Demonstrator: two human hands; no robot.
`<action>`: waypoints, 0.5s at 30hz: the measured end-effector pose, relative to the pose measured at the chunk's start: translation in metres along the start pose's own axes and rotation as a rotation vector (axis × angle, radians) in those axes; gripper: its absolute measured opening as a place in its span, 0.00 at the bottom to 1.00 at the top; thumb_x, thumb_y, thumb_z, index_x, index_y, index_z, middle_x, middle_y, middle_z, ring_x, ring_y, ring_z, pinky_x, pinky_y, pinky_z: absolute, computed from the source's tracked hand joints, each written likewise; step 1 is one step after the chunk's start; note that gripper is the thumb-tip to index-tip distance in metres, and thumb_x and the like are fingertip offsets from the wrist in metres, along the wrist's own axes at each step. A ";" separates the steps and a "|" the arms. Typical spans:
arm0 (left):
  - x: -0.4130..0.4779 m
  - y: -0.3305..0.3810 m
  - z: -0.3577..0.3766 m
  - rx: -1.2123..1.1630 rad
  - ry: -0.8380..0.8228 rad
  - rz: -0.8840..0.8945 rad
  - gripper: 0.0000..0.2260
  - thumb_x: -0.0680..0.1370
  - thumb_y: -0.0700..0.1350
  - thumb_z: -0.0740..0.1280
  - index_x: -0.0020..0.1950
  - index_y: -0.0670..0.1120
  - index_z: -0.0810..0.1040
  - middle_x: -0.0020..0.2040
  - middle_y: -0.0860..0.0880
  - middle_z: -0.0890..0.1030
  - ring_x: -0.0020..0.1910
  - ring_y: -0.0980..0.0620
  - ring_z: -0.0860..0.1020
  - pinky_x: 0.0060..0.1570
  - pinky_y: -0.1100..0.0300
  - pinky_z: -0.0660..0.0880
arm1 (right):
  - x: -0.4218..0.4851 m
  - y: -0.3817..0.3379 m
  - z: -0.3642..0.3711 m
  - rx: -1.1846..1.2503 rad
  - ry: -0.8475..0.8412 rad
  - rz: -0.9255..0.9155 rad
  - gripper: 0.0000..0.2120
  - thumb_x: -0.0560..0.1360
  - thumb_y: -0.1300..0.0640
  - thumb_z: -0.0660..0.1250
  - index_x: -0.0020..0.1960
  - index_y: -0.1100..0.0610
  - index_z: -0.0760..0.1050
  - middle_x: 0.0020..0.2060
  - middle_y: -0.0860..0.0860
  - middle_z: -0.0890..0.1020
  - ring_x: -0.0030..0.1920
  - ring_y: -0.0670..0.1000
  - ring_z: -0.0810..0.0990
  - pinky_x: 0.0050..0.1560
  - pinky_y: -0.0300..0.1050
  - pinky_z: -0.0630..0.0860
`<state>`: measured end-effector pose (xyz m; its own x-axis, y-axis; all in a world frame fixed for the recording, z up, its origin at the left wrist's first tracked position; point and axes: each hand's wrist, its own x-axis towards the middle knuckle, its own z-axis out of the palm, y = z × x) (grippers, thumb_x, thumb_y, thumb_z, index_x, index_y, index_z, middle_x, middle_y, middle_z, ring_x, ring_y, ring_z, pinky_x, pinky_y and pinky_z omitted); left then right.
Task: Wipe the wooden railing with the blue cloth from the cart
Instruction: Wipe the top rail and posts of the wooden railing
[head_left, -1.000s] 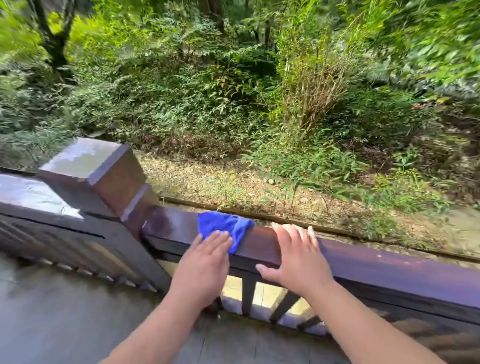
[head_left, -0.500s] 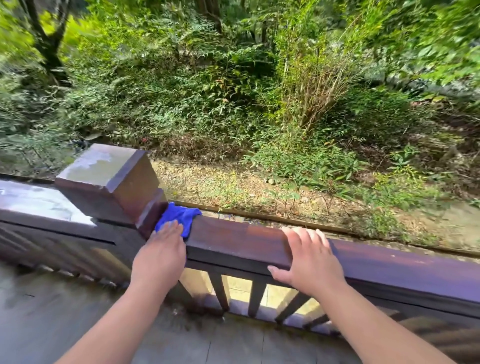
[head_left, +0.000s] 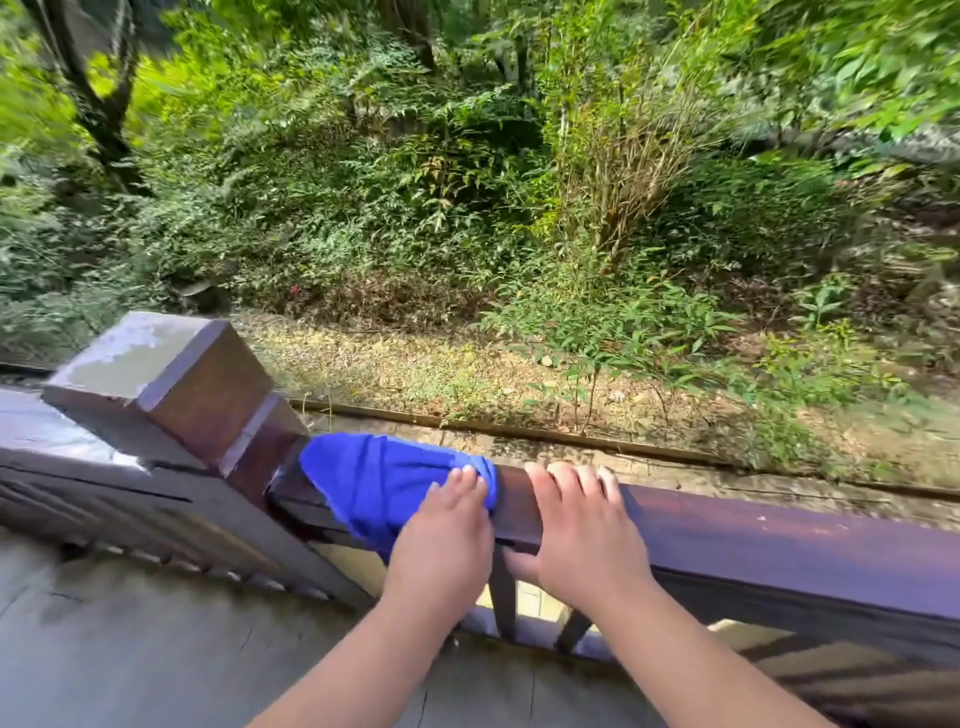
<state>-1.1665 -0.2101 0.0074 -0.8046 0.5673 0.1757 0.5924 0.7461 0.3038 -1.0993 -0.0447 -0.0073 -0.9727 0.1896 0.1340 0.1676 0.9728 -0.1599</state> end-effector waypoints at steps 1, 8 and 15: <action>0.000 0.003 0.002 0.001 -0.016 0.013 0.18 0.78 0.41 0.64 0.68 0.43 0.75 0.70 0.46 0.76 0.71 0.51 0.69 0.70 0.57 0.60 | 0.000 0.000 0.000 0.007 0.008 -0.001 0.46 0.66 0.22 0.61 0.71 0.54 0.68 0.60 0.55 0.77 0.60 0.62 0.74 0.70 0.67 0.66; 0.005 -0.045 -0.035 0.191 -0.119 0.003 0.24 0.76 0.45 0.64 0.71 0.59 0.67 0.69 0.60 0.75 0.63 0.55 0.76 0.50 0.55 0.77 | -0.001 0.001 -0.003 -0.022 0.008 -0.017 0.45 0.66 0.24 0.62 0.72 0.54 0.69 0.62 0.55 0.77 0.62 0.62 0.74 0.71 0.67 0.67; 0.000 -0.138 -0.062 0.429 -0.195 -0.266 0.22 0.78 0.43 0.60 0.73 0.48 0.66 0.74 0.48 0.69 0.71 0.51 0.69 0.65 0.56 0.70 | -0.004 0.001 -0.002 -0.018 0.013 -0.020 0.45 0.68 0.23 0.61 0.73 0.53 0.67 0.64 0.54 0.77 0.65 0.61 0.74 0.73 0.66 0.67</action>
<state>-1.2503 -0.3344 0.0233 -0.9306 0.3632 -0.0448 0.3660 0.9249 -0.1029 -1.0950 -0.0437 -0.0058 -0.9736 0.1721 0.1499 0.1516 0.9786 -0.1390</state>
